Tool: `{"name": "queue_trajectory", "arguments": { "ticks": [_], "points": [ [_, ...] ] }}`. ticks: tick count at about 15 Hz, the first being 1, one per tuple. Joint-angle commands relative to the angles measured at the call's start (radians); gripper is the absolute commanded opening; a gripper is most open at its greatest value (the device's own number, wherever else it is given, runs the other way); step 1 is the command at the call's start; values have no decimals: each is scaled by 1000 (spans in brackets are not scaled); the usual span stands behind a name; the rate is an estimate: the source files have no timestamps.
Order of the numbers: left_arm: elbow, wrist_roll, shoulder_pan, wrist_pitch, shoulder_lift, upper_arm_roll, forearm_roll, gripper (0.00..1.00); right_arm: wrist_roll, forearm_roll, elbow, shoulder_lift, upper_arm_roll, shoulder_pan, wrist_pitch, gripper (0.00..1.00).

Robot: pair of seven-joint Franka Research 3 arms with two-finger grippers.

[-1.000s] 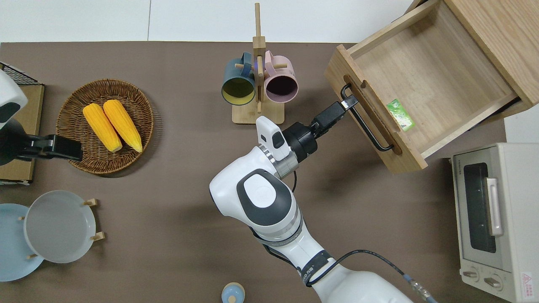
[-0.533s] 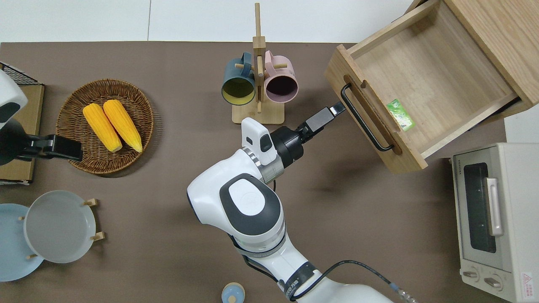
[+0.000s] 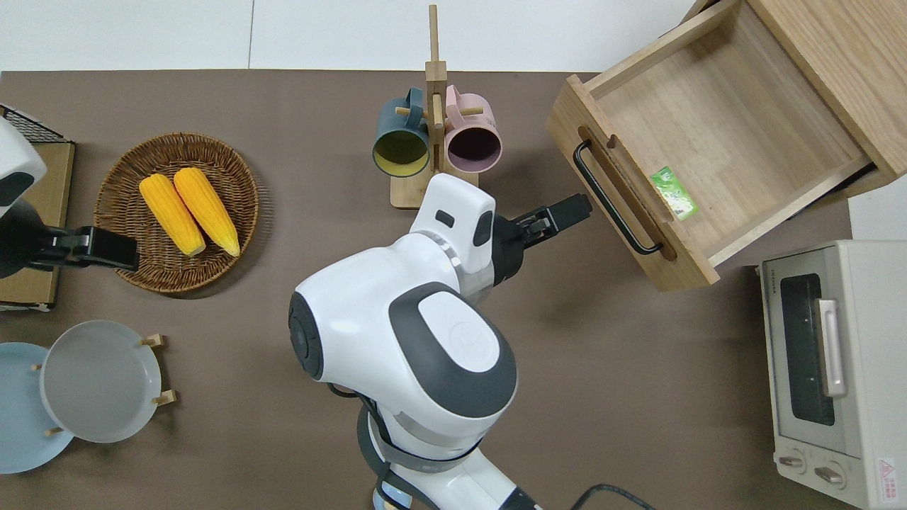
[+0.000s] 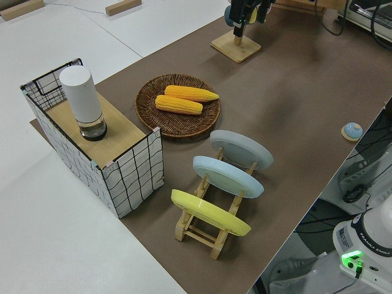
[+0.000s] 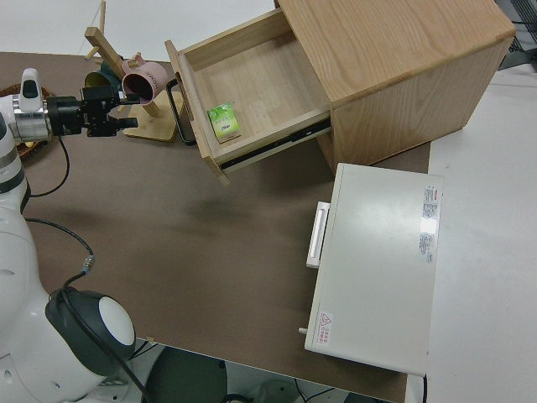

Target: Slide drawer open with right arm

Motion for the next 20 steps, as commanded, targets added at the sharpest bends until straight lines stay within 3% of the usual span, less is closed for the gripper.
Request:
{"name": "queue_trajectory", "arguments": {
  "ticks": [1,6,8,14,17,20],
  "points": [
    [26,10,4,-20,11,-6,17,993,-66,206,39,-64,8,-95,37,983],
    [26,10,4,-20,11,-6,17,993,-89,547,37,-155,7,-248,120,983],
    [26,10,4,-20,11,-6,17,993,-114,638,35,-173,5,-296,123,983],
    [26,10,4,-20,11,-6,17,993,-206,851,26,-209,-4,-443,123,983],
    [26,10,4,-20,11,-6,17,993,-269,951,26,-210,-10,-492,122,985],
    [24,10,4,-20,11,-6,17,993,-272,957,26,-212,-28,-499,122,985]
  ]
}}
